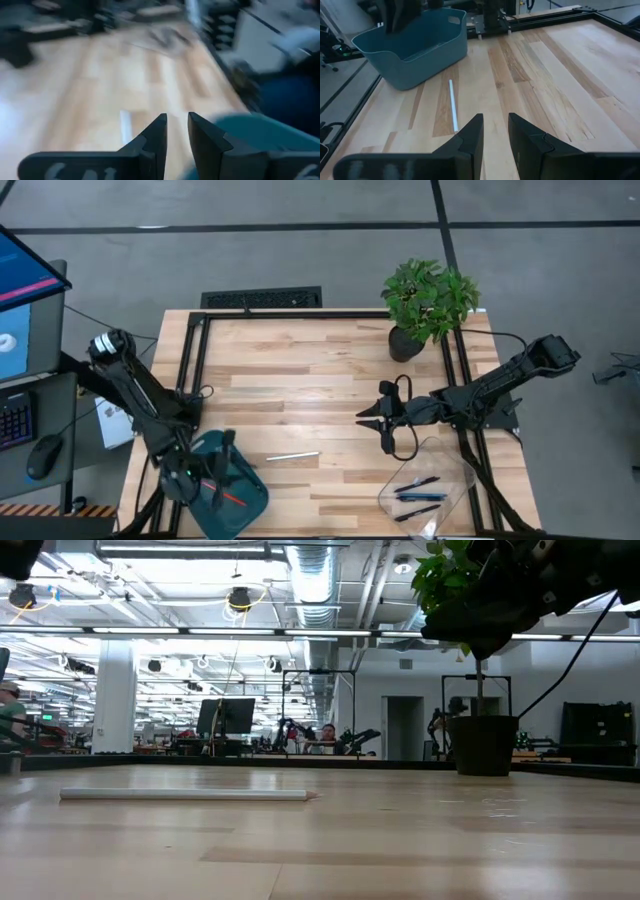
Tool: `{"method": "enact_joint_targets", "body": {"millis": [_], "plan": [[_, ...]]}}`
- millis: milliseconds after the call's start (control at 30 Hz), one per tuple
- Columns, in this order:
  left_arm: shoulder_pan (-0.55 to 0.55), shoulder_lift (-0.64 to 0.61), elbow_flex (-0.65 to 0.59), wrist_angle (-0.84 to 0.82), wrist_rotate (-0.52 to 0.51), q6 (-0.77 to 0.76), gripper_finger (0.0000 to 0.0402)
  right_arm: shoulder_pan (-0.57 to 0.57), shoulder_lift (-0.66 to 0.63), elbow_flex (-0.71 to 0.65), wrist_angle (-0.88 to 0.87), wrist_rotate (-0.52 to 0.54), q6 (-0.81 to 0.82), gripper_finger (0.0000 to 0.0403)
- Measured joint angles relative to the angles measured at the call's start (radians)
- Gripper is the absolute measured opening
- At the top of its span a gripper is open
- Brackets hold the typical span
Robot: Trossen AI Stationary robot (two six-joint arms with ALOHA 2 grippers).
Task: Sort pens & pencils
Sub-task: Put the white pencil in the blue bin
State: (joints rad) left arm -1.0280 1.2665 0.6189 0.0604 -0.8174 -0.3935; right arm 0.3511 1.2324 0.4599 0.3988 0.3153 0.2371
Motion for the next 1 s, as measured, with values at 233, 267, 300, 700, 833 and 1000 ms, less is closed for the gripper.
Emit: {"method": "enact_joint_targets", "body": {"millis": [233, 267, 300, 700, 833, 1000], "plan": [[0.1, -0.161, 0.0, -0.025, -0.133, 0.082, 0.007, 0.0, 0.0, 0.0, 0.0, 0.0, -0.002, 0.0113], [0.128, -0.174, 0.0, -0.024, -0.133, 0.104, 0.007, 0.0, 0.0, 0.0, 0.0, 0.0, -0.005, 0.0113], [0.159, -0.183, 0.0, -0.024, -0.127, 0.123, 0.007, 0.0, 0.0, 0.0, -0.001, 0.0, -0.007, 0.0113], [0.557, -0.114, 0.0, 0.008, 0.283, 0.181, 0.007, 0.0, 0.0, 0.0, -0.06, 0.0, -0.009, 0.0113], [0.623, -0.033, 0.0, 0.108, 0.43, 0.229, 0.007, 0.0, 0.0, 0.0, -0.085, 0.0, -0.009, 0.0113], [0.683, 0.083, 0.001, 0.233, 0.577, 0.269, 0.007, 0.0, 0.0, 0.0, -0.088, 0.0, -0.01, 0.0113]]}}
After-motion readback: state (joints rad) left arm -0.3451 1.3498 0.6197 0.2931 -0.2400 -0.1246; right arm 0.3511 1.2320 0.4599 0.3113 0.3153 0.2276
